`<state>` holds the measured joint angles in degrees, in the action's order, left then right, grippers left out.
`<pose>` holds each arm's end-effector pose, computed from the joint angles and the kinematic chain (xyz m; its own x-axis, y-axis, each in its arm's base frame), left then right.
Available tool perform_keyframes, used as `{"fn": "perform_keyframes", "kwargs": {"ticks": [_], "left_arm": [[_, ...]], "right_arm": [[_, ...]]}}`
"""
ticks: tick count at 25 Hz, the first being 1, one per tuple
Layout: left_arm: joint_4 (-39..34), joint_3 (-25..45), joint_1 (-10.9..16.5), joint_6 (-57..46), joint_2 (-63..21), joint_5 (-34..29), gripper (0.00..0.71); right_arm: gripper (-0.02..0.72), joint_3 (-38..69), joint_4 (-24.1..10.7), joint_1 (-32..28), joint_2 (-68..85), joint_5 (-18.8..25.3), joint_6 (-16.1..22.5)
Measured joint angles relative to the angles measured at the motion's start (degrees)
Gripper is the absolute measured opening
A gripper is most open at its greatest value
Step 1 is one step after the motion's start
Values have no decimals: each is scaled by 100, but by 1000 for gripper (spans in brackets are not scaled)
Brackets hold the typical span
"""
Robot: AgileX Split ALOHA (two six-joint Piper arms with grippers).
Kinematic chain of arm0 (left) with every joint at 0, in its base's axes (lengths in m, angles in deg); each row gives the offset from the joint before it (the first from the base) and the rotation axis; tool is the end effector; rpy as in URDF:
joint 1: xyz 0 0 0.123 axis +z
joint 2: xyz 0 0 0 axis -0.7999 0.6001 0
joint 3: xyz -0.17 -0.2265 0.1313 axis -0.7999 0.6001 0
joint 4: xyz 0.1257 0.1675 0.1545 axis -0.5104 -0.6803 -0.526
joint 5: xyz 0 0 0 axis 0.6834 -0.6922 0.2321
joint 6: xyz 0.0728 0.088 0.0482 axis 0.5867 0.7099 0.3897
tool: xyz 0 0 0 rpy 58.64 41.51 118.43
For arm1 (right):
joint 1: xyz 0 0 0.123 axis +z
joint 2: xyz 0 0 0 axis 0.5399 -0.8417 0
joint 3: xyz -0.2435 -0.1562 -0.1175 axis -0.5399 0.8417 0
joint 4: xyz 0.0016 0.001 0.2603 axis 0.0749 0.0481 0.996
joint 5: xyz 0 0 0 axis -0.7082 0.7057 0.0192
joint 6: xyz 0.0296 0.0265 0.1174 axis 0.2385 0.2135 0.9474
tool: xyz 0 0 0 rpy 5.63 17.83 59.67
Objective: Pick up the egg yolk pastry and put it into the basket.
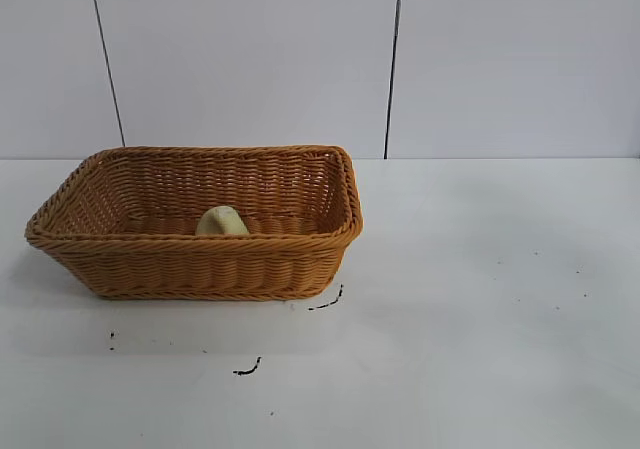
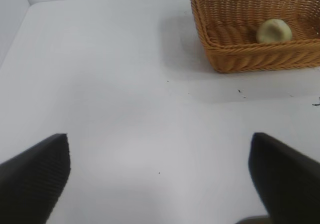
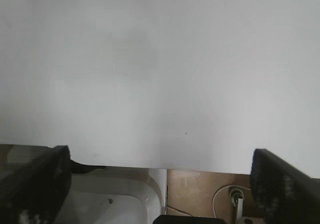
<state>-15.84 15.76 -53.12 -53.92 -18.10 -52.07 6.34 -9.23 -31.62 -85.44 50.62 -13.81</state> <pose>0.0032 0.0000 0.2661 -0.4542 0.0811 -0.8872 0.0370 0.9967 0.0722 0.1598 0.0092 0.2749 -0.9465 0.0017 -0.3226 -0.0167 0.9984 0.0543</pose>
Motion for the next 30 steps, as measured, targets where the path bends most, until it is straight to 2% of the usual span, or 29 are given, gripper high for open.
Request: {"fn": "perform_keyframes", "kwargs": {"ticks": [3, 7, 14, 22, 30], "left_arm": [[0, 0, 0, 0, 0, 0, 697], [0, 0, 0, 0, 0, 0, 697], [0, 0, 0, 0, 0, 0, 697], [0, 0, 0, 0, 0, 0, 697], [0, 0, 0, 0, 0, 0, 697]], "right_arm": [[696, 714, 0, 0, 967, -258, -26], [696, 1423, 0, 0, 2284, -377, -163], [696, 1597, 0, 0, 4294, -544, -169], [696, 1619, 0, 0, 5552, -537, -170], [696, 1626, 0, 0, 5643, -537, -170]]}}
